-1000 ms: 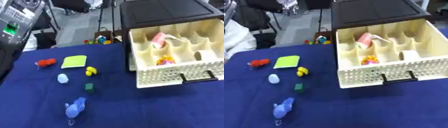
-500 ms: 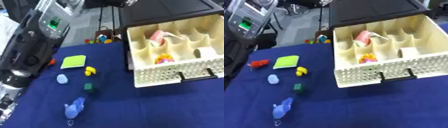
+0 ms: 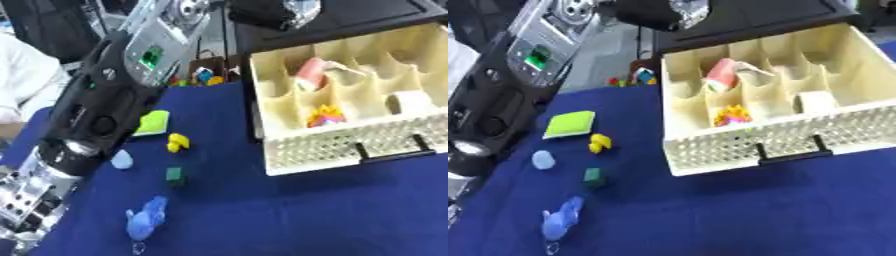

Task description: Pick up objects from table and place into drawer.

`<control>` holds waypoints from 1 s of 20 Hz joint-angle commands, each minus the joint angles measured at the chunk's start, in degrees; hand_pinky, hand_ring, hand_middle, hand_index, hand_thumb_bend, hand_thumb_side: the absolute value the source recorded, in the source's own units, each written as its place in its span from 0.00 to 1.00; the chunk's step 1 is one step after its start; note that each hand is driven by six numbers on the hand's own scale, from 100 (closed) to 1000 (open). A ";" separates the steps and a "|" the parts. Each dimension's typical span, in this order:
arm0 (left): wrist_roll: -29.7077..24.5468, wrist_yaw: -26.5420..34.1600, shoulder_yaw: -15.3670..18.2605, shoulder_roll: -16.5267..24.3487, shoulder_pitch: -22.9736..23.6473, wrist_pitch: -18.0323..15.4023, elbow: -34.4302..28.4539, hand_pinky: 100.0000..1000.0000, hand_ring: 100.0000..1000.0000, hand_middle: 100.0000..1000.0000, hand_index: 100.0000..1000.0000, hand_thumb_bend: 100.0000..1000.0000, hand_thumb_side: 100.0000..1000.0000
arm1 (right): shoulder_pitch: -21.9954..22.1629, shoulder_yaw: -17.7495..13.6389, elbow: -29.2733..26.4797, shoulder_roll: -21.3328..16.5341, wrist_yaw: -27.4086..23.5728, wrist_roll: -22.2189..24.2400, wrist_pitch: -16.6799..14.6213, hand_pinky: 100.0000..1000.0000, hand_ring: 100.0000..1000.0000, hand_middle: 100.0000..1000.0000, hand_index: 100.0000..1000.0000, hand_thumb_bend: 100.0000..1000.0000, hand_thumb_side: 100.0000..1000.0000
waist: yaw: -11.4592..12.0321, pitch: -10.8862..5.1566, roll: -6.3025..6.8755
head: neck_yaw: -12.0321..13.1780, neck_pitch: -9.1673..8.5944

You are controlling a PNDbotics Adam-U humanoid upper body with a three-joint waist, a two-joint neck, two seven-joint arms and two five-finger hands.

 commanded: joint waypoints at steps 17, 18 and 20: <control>-1.86 1.73 -0.61 -0.56 -0.96 -2.74 6.37 0.57 0.76 0.79 0.98 0.63 0.60 | -1.24 0.04 -0.54 -0.18 -0.60 -1.63 -1.05 0.56 0.62 0.60 0.73 0.00 1.00 | -0.87 -0.57 0.37 | -0.93 -0.69; -1.72 1.37 -0.49 -0.56 -0.84 -2.70 6.48 0.57 0.75 0.79 0.97 0.62 0.60 | -1.23 0.02 -0.54 -0.18 -0.60 -1.65 -1.04 0.56 0.62 0.60 0.73 0.00 1.00 | -0.85 -0.58 0.35 | -0.91 -0.68; -1.03 1.08 -0.20 -0.55 -0.58 -2.70 6.43 0.56 0.75 0.78 0.96 0.60 0.61 | -1.16 -0.03 -0.54 -0.21 -0.61 -1.72 -1.00 0.56 0.62 0.60 0.73 0.00 1.00 | -0.75 -0.63 0.25 | -0.94 -0.62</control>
